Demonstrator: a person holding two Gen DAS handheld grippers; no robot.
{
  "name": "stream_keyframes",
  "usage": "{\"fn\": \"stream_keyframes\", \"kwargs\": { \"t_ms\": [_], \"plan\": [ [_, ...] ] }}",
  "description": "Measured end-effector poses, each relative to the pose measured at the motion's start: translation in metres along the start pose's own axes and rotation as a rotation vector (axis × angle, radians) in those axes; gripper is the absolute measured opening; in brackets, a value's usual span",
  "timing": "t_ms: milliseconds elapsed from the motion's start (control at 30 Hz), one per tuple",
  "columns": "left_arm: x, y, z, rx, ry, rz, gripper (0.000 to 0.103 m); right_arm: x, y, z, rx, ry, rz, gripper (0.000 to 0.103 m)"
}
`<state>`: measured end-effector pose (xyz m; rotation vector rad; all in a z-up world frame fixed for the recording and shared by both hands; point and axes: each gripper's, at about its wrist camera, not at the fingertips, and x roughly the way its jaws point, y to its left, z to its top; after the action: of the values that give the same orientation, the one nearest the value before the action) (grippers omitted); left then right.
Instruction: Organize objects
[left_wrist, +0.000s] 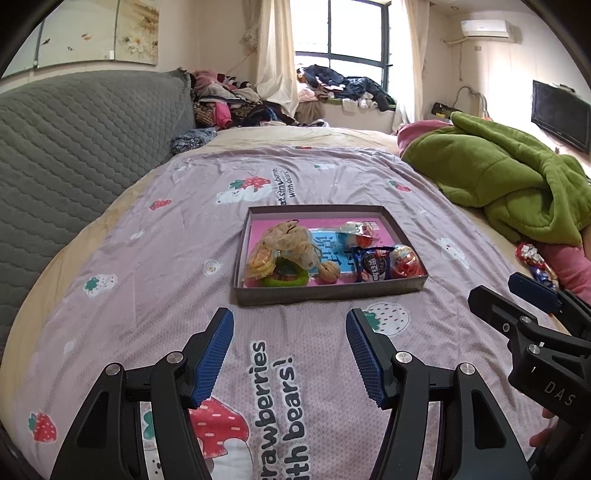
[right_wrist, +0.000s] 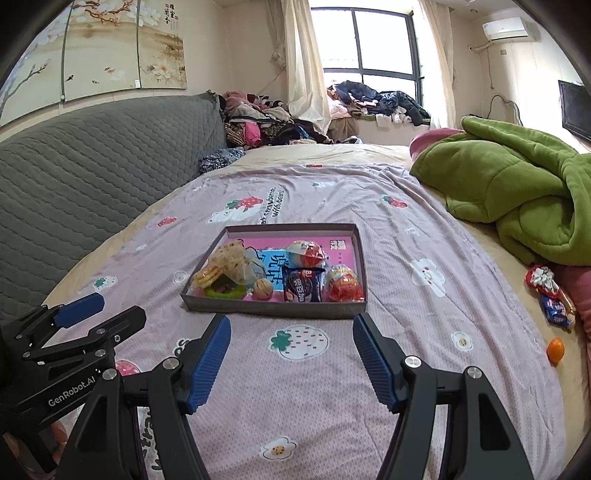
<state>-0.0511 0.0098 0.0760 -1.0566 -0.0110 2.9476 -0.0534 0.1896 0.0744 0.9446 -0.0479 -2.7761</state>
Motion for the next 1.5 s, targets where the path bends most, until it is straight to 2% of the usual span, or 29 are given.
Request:
{"fn": "stream_keyframes", "kwargs": {
  "t_ms": [400,500,1500],
  "plan": [
    [0.024,0.013,-0.023,-0.050,0.059,0.013,0.065,0.010,-0.007,-0.019,0.009,0.020,-0.002,0.068],
    [0.029,0.013,-0.028,-0.040,0.059,0.030,0.065,0.016,-0.009,-0.026,0.018,0.032,-0.002,0.068],
    [0.064,0.010,-0.071,-0.025,0.090,0.008,0.065,0.054,-0.024,-0.076,0.036,0.081,-0.030,0.068]
  ]
}}
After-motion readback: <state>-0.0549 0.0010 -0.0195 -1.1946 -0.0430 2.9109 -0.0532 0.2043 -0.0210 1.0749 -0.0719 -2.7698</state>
